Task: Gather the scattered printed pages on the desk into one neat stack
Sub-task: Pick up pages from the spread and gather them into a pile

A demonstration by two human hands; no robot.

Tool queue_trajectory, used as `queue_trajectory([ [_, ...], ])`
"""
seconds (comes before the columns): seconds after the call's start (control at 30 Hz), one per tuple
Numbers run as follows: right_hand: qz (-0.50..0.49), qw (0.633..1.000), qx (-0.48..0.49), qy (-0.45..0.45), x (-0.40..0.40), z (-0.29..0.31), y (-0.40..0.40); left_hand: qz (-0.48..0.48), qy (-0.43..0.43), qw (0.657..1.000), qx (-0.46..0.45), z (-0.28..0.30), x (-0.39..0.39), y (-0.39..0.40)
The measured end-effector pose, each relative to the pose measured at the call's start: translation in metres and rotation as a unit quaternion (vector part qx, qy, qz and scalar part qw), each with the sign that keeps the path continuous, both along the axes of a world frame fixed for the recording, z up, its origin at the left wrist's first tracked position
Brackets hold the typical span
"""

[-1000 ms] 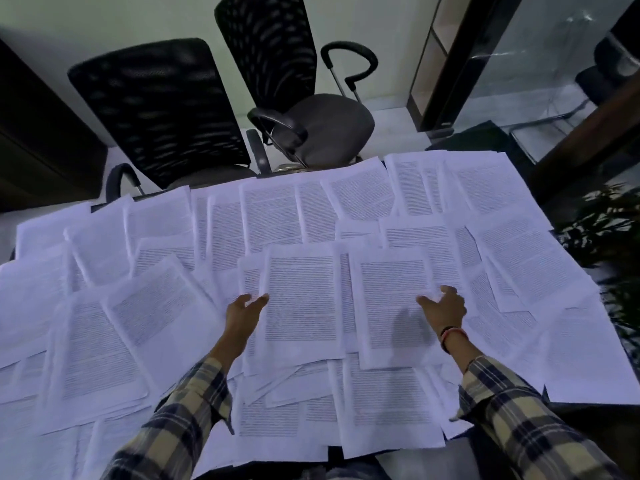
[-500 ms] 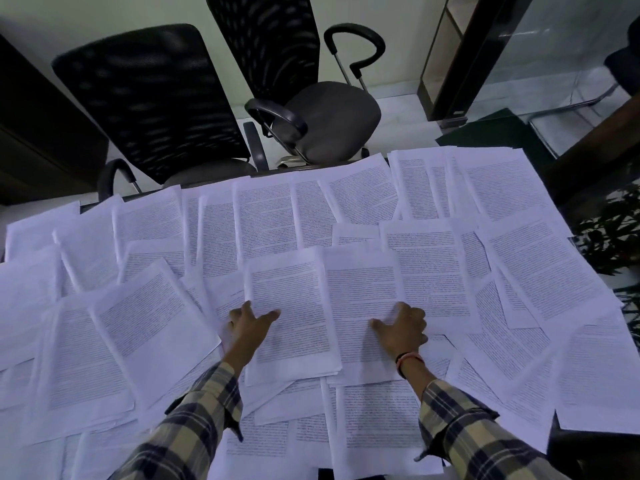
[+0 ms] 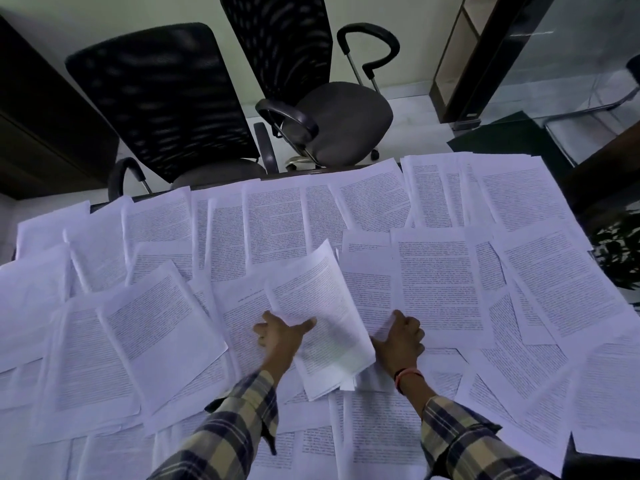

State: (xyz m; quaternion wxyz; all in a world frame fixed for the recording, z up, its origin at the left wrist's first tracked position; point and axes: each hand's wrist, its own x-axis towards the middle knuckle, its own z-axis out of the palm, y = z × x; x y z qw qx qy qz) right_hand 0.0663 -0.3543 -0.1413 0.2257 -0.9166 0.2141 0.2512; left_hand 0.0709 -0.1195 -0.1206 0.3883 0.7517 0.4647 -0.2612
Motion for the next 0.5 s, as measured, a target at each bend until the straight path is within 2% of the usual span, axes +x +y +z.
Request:
queue_trajectory([
  [0.1, 0.024, 0.999, -0.025, 0.003, -0.001, -0.002, 0.005, -0.004, 0.014, 0.999, 0.038, -0.002, -0.009, -0.022],
  [0.2, 0.026, 0.999, -0.019, 0.007, 0.001, -0.003, 0.005, 0.038, -0.002, 0.998, 0.048, -0.009, -0.014, -0.024],
  [0.33, 0.03, 0.999, -0.014, 0.009, 0.007, -0.002, 0.005, 0.097, -0.046, 0.992, -0.069, -0.004, -0.015, -0.009],
  [0.5, 0.03, 1.0, -0.005, 0.005, 0.009, -0.003, 0.005, 0.158, -0.153, 0.958, -0.185, 0.02, -0.015, 0.03],
])
